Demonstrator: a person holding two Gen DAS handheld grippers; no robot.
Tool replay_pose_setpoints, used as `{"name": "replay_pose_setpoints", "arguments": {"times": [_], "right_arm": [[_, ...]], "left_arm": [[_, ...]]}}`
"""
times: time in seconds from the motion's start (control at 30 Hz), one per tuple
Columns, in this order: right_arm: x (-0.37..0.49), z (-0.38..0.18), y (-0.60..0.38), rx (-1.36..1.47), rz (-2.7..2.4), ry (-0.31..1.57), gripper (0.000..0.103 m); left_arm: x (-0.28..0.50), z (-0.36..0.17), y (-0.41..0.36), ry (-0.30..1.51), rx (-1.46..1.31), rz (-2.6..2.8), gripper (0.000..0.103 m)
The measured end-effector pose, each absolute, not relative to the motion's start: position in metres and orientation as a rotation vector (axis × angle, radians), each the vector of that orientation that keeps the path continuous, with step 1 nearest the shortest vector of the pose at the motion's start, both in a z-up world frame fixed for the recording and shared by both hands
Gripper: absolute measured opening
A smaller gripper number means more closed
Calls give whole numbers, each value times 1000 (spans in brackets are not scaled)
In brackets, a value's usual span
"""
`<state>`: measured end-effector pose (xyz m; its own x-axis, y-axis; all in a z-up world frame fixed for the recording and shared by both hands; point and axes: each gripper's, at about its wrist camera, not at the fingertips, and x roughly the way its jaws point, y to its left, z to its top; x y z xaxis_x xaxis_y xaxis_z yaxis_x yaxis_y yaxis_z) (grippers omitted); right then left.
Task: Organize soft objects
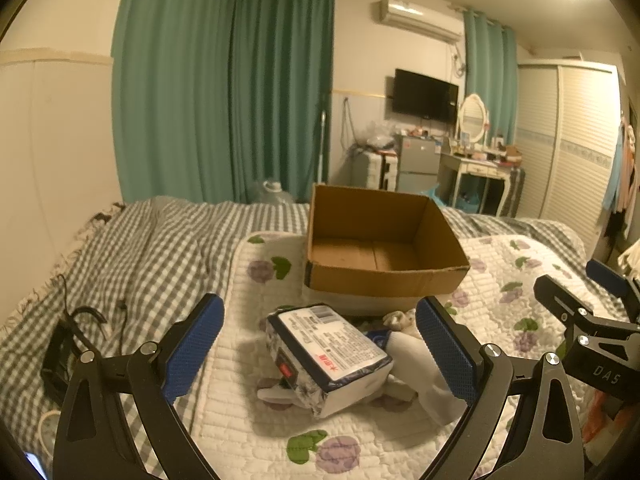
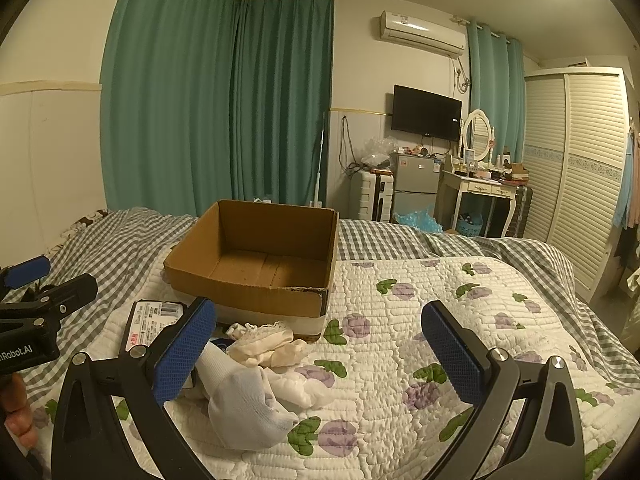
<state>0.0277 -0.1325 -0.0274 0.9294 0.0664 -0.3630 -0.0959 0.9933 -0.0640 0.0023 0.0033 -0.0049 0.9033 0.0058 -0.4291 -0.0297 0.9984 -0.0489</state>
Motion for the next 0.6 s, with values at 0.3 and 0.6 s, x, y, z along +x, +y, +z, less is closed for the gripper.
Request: {"name": "replay_pose_setpoints", "arguments": {"times": [0.3,0.6], "right_arm": [[28,-28,-133,-82,85,370,103],[28,-28,-132,-83,84,373,103]], "left_arm": [[2,-5,2,442,-51,16,98],[2,-6,0,445,-50,15,98]]}}
